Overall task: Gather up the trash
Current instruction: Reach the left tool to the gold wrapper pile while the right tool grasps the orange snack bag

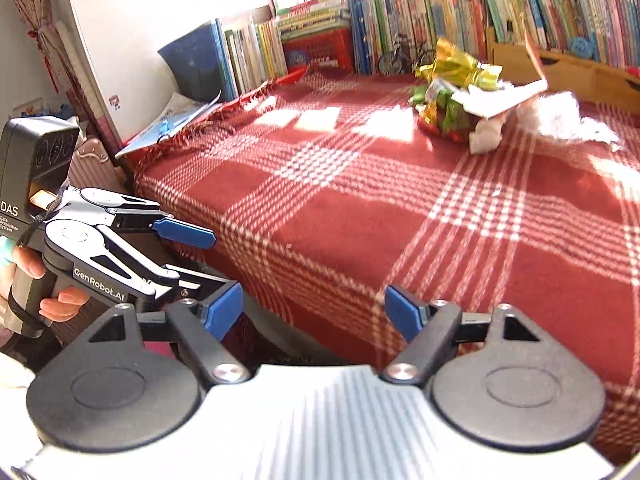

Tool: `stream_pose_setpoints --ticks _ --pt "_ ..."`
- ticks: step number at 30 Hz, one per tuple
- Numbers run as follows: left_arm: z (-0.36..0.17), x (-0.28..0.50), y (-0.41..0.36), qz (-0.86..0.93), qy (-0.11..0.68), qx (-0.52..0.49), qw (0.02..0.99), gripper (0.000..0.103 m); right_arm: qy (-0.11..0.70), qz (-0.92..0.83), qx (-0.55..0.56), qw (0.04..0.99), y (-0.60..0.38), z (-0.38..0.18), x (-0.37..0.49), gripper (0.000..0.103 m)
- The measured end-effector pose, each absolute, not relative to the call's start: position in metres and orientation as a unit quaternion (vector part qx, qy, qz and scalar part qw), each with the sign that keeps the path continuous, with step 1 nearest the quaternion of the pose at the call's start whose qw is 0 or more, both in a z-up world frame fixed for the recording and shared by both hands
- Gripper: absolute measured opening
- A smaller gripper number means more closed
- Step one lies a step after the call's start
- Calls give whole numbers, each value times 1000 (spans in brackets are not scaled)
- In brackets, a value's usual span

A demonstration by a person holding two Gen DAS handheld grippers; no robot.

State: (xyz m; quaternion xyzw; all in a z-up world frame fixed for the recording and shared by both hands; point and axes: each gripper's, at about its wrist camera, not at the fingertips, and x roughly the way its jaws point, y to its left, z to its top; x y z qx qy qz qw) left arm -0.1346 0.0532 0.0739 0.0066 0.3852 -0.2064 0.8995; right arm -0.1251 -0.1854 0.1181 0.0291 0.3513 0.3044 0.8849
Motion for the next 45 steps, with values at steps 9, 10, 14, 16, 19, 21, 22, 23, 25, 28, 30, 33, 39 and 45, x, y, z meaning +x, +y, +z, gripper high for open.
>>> stream_pose_setpoints --ticks 9,10,14,16,19,21,22,23,25,28,30,33,39,45 --pt "115 -61 32 -153 302 -1 941 94 306 153 14 940 -219 145 -65 90" --pt "116 -53 30 -153 299 -3 942 94 306 144 18 941 -222 145 -57 90" --pt "113 -6 18 -151 298 -7 943 94 303 109 49 945 -237 145 -22 88" --pt "110 13 13 -144 294 1 945 94 302 95 61 946 -242 144 -5 85" --pt "104 45 7 -137 299 -4 944 84 308 84 77 945 -246 141 19 78" --pt "99 64 7 -133 309 -29 941 70 314 80 91 942 -247 137 31 73" --pt "95 76 9 -131 316 -52 938 67 316 78 99 940 -247 135 38 68" --pt "91 88 11 -130 323 -68 935 59 319 75 104 939 -247 133 46 64" --pt "85 108 13 -122 338 -90 929 47 325 67 112 937 -245 129 60 59" --pt "77 134 13 -104 351 -118 923 42 332 56 126 933 -247 124 78 54" --pt "74 149 13 -103 355 -137 919 42 338 50 141 929 -249 119 90 53" --pt "69 168 9 -104 365 -156 912 43 341 40 157 926 -252 112 105 53" --pt "56 198 -2 -106 383 -193 897 54 353 39 195 914 -254 102 128 38" --pt "53 210 -7 -117 390 -220 886 55 341 36 196 919 -253 108 125 24"
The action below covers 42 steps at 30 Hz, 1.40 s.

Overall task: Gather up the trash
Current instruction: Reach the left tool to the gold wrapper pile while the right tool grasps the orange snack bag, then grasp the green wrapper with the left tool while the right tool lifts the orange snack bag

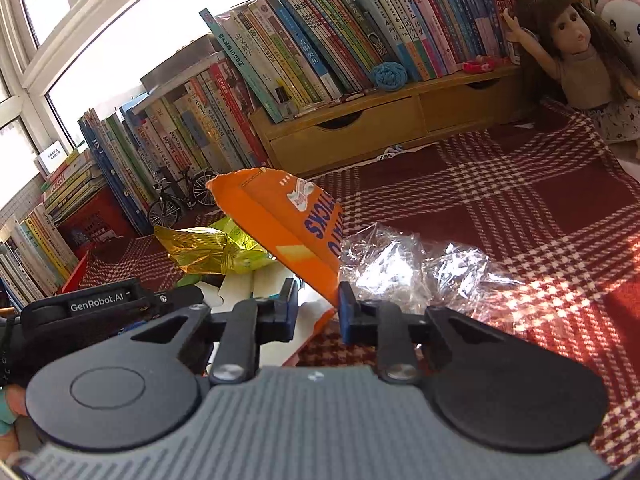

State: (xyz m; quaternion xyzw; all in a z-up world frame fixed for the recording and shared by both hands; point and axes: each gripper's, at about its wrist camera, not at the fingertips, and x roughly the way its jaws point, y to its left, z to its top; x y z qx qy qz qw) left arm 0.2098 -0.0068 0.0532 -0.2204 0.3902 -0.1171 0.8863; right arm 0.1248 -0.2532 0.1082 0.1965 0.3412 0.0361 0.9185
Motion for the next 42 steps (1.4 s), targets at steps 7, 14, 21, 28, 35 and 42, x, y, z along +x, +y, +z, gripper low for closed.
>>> stream_pose_setpoints --ticks 7,14,21,28,35,42 --pt "51 209 -11 -107 389 -232 885 73 309 25 184 933 -265 128 100 15" --pt "54 201 -23 -141 385 -214 887 74 262 12 142 955 -278 153 61 13" --pt "51 192 -46 -152 401 -175 886 75 282 14 107 953 -281 145 49 22" --pt "51 177 -70 -164 383 -106 903 76 315 24 104 943 -275 124 53 34" --pt "45 169 -98 -159 388 -32 907 6 327 35 76 941 -265 118 43 22" --pt "67 141 -82 -178 339 -27 923 2 288 42 78 954 -270 143 23 13"
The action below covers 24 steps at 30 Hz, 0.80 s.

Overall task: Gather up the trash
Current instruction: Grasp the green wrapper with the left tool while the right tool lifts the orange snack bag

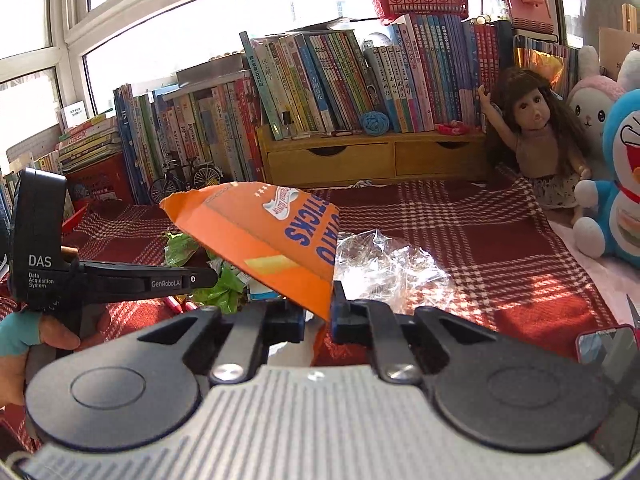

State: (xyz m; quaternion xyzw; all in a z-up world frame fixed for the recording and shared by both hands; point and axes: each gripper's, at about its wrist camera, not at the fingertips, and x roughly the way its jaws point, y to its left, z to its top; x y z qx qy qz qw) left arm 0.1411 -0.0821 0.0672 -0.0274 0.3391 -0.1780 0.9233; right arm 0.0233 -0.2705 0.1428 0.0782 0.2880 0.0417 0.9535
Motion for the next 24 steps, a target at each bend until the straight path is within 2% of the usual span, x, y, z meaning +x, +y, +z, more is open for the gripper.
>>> stream_pose_setpoints --ticks 3,5,7,8,9,12,15,17,19,21,24 --pt "76 133 -75 -186 336 -30 923 4 278 45 77 957 -273 153 15 12" --pt "78 130 -74 -189 348 -25 918 10 279 45 76 956 -275 157 8 12" --pt "77 126 -75 -192 348 -17 917 33 286 42 69 955 -276 155 3 13" --pt "75 126 -77 -189 345 -11 919 56 291 38 61 954 -276 153 0 15" --pt "73 126 -80 -183 340 -7 922 63 297 35 54 953 -275 150 -2 16" --pt "66 136 -94 -171 351 1 921 69 312 30 42 949 -275 139 -9 22" --pt "55 151 -108 -155 371 0 916 72 328 36 42 943 -274 128 -13 31" --pt "47 161 -116 -136 382 -1 914 72 336 40 40 940 -273 122 -15 41" --pt "41 169 -119 -122 393 -11 911 69 345 46 42 937 -272 116 -14 45" --pt "34 175 -119 -119 409 -26 904 44 352 51 49 933 -272 110 -12 51" --pt "33 171 -115 -121 406 -37 905 38 360 55 65 929 -273 101 -8 61"
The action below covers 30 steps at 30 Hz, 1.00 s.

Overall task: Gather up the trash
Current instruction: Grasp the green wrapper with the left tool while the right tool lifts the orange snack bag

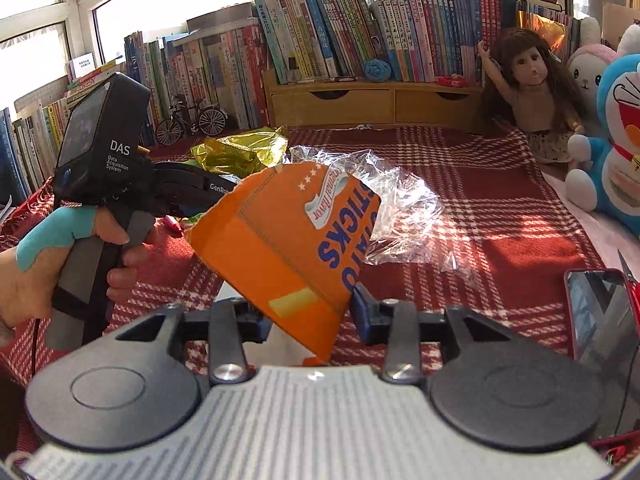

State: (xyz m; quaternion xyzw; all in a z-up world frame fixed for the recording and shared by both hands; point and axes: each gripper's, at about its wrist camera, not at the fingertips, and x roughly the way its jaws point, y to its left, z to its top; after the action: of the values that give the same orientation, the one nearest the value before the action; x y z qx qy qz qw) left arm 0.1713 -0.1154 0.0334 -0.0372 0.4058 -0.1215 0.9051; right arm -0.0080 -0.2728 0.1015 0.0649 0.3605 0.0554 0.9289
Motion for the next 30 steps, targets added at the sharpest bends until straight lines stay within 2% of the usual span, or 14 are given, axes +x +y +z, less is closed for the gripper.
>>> stream_pose_setpoints --ticks 2,4,5,8,13,17,30 --pt "37 164 -114 -128 397 -31 908 37 367 57 79 925 -274 96 -4 66" --pt "45 154 -109 -138 386 -32 912 37 377 56 97 920 -277 89 0 66" --pt "50 148 -106 -144 378 -34 914 37 380 56 104 918 -277 87 1 51" --pt "67 127 -95 -159 353 -35 921 37 374 54 119 918 -281 87 -3 30" --pt "92 88 -68 -180 323 -47 928 37 343 57 117 930 -284 107 -20 18" --pt "108 55 -49 -185 301 -45 934 37 324 61 115 937 -286 122 -33 14" --pt "141 -94 16 -192 265 -16 945 37 306 111 142 935 -287 142 -89 14"
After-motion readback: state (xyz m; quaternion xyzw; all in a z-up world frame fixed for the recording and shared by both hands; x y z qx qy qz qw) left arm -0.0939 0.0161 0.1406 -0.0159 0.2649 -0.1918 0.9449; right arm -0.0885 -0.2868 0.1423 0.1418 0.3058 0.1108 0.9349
